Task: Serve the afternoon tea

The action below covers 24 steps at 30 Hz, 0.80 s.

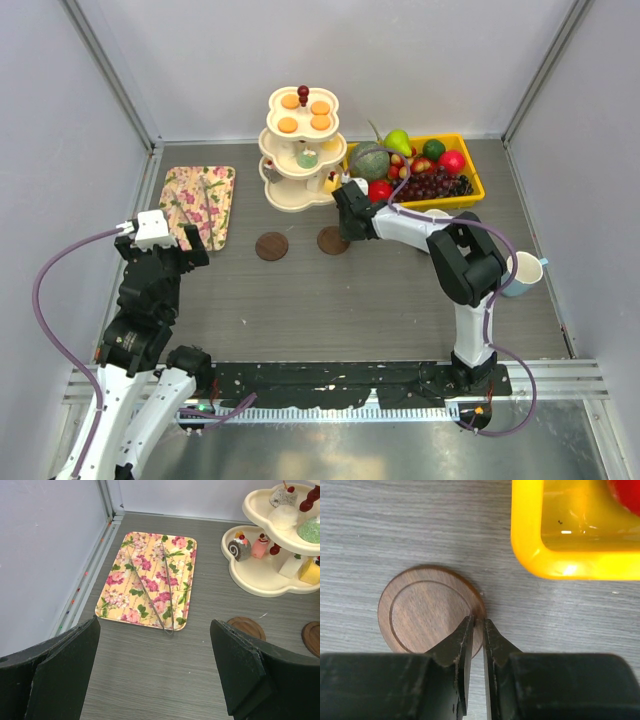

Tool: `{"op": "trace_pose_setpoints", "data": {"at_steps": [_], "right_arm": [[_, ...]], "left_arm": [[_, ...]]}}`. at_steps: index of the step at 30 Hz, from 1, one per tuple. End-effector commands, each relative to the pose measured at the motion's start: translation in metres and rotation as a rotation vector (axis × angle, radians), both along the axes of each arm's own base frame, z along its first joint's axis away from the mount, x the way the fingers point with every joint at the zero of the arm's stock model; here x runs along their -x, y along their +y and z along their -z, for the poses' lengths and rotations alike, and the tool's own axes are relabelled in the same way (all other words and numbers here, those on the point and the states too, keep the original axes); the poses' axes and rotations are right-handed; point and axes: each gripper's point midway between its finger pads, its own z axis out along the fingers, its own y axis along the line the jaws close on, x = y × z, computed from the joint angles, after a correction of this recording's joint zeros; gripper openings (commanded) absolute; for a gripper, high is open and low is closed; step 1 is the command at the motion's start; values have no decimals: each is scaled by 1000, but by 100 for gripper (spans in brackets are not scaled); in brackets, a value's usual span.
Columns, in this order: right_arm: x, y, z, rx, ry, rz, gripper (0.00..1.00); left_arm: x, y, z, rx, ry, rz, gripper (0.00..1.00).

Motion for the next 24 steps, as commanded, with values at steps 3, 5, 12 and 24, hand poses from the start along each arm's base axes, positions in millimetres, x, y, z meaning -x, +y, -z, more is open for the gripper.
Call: {"op": "trace_pose_setpoints", "data": {"at_steps": [3,5,12,24], "right_arm": [[41,-5,7,41,77,-80,19],[47,-6,6,44,84,-93,19],[57,-10,4,31,81,-89,19],[35,-2,4,5,13,-30,17]], "left_arm": [[-2,1,-16,11,-67,-7,99],[-2,1,-16,11,-67,-9,99],[-3,0,-15,11,-63,-4,99],[-2,1,-15,12,-66,-7,99]]}}
